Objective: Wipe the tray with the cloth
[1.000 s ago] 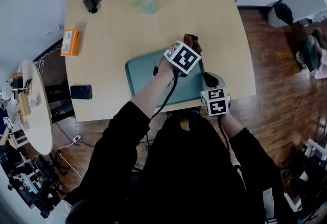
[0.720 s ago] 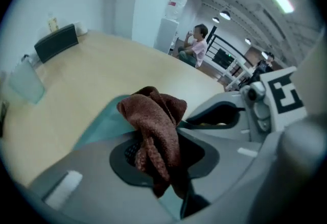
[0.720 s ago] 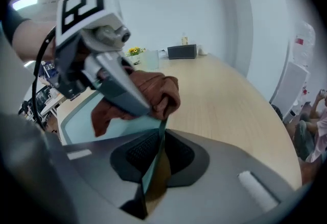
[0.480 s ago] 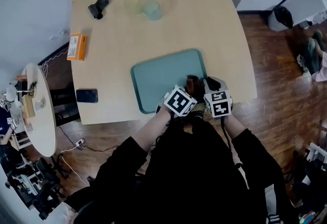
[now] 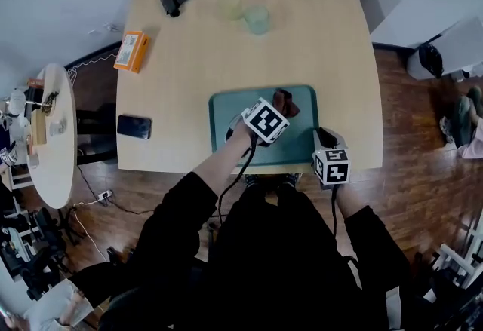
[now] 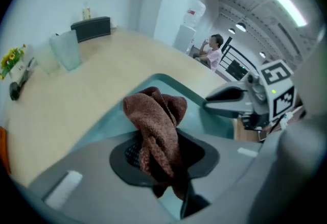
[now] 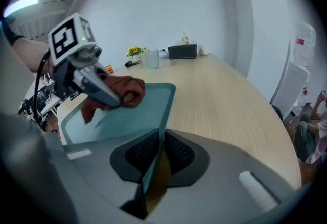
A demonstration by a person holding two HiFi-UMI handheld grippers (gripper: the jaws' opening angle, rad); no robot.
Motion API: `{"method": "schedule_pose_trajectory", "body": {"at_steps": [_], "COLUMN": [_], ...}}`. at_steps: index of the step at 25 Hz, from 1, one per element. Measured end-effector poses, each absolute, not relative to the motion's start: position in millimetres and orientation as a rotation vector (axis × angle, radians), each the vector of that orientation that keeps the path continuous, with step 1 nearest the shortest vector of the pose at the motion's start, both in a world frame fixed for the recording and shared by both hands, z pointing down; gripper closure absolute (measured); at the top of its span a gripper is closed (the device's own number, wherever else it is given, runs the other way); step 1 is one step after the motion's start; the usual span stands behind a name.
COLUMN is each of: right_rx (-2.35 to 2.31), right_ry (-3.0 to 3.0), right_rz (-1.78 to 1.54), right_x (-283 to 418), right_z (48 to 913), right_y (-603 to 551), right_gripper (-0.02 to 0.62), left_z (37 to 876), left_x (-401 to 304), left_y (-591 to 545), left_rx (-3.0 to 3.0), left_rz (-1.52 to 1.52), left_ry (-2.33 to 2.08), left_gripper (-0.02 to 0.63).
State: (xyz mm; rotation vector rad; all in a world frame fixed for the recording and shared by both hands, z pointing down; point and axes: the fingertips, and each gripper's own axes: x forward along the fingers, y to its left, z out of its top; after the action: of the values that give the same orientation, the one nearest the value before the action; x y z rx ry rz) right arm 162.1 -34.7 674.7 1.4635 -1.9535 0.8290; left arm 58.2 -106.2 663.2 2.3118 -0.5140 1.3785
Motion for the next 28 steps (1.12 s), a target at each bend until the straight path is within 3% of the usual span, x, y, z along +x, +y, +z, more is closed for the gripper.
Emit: {"method": "schedule_pose_trajectory", "body": {"at_steps": [8,28], "right_rx": [1.463,1.473], "right_ry": [-1.952,-1.945], "right_rz": [0.818,0.808], "right_x": [159,163], "right_z": [676,678], "right_y": [-35,-31], "right_gripper": [0.557,0.557], "left_z": [659,673], "left_x": [41,29], "left_y": [-142,28], "left_rx": [2.192,2.356], "left_rz": [1.386,1.479], "left_ry": [-0.532,-0.245], "left_gripper": [0.515,0.517]}}
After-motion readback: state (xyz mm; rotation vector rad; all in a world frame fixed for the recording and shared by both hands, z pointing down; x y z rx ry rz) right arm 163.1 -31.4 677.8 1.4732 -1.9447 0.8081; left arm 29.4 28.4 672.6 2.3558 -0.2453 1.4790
